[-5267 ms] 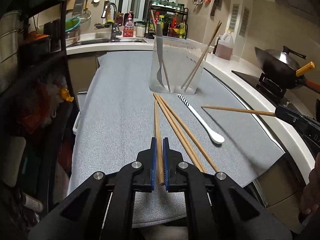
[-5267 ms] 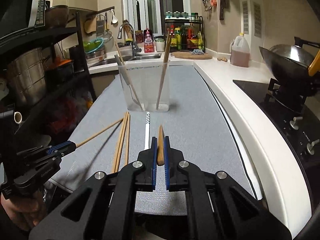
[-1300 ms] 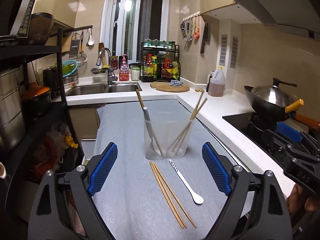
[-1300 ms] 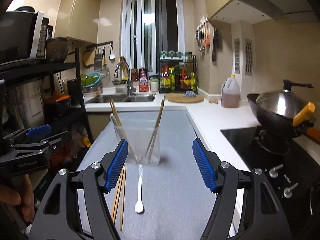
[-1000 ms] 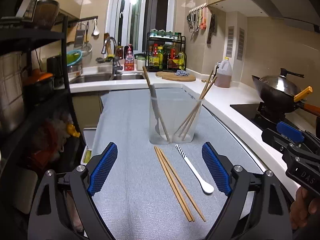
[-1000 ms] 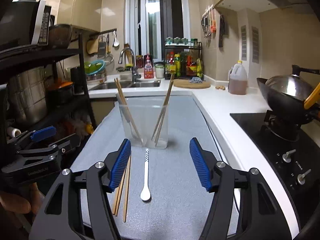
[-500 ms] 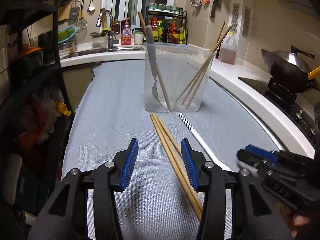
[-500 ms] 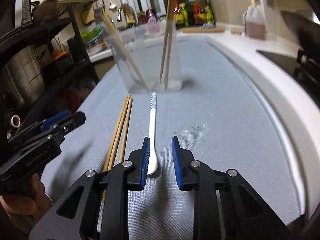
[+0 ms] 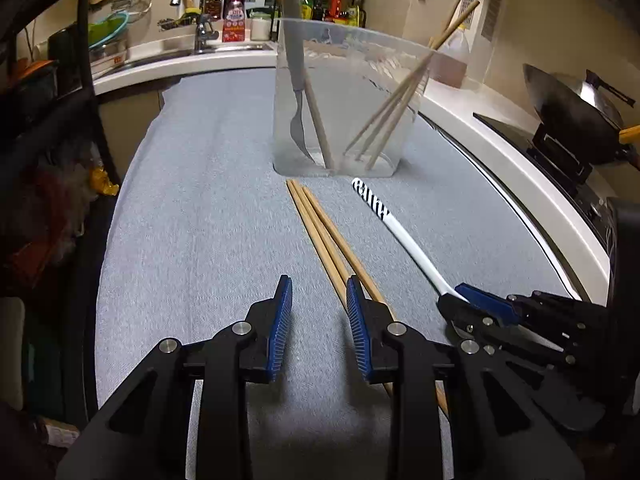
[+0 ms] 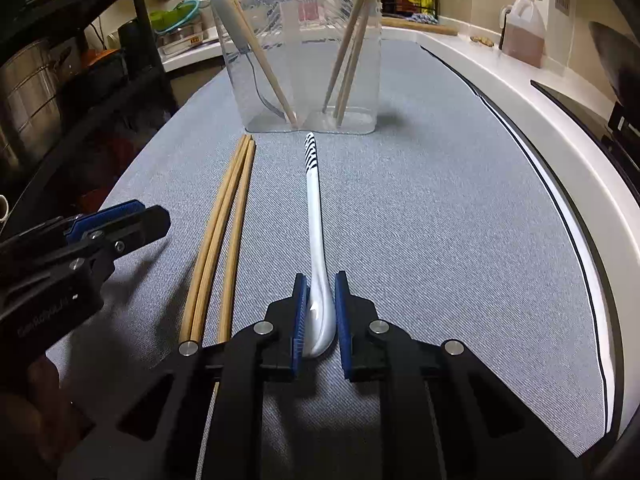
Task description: Organize utensils
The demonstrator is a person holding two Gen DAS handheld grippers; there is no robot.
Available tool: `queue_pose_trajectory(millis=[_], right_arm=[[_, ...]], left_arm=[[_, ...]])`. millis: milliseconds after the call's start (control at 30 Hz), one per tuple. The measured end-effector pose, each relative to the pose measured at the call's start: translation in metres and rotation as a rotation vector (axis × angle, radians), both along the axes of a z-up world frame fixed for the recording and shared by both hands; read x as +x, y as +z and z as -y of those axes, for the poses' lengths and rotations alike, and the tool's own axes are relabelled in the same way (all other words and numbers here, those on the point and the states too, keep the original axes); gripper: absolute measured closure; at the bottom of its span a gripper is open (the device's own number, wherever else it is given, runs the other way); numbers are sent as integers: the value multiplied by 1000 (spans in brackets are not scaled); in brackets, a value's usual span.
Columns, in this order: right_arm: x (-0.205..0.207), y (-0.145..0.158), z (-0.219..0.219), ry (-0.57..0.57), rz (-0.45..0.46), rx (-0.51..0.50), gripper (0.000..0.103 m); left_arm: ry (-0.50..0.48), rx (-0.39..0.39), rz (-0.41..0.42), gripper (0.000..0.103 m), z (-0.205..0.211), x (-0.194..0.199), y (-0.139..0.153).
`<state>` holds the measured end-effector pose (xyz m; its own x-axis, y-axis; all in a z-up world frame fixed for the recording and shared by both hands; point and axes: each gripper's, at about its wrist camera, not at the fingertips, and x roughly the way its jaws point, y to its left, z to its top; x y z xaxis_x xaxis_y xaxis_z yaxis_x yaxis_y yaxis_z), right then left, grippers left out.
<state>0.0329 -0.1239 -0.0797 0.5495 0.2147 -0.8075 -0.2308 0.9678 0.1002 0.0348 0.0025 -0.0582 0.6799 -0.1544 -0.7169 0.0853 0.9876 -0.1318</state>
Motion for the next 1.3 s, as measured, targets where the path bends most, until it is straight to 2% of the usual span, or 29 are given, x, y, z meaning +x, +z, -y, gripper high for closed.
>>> queue_pose_trajectory(millis=[67, 200, 467, 567, 633, 700, 800, 867, 933, 1133, 1300], right_arm=[[-1, 2, 5, -12, -20, 10, 91], [-4, 2, 14, -16, -2, -23, 92], [-15, -2, 27, -21, 83, 5, 91], [-21, -6, 35, -46, 90, 49, 87], [-25, -6, 33, -27, 119, 29, 87], [-28, -8, 31, -16, 141, 20, 87], [-30, -8, 36, -42, 133, 68, 87], [-33, -9, 34, -34, 152, 55, 87], [-38, -10, 35, -23, 162, 45, 87], [-42, -9, 49, -33, 133, 99, 88], [-48, -9, 50, -31, 141, 95, 87]], left_arm=[[7, -6, -24, 75, 0, -3, 0], [8, -10, -30, 75, 8, -11, -3], [49, -35, 16, 82, 19, -32, -26], [45, -1, 72, 82, 29, -45, -25], [66, 8, 88, 82, 35, -52, -26], [65, -4, 58, 82, 40, -52, -30], [112, 1, 48, 87, 41, -54, -31], [110, 54, 72, 93, 46, -58, -35], [97, 132, 112, 93, 52, -65, -38], [107, 98, 124, 93, 39, -76, -36], [104, 116, 142, 93, 40, -81, -37]])
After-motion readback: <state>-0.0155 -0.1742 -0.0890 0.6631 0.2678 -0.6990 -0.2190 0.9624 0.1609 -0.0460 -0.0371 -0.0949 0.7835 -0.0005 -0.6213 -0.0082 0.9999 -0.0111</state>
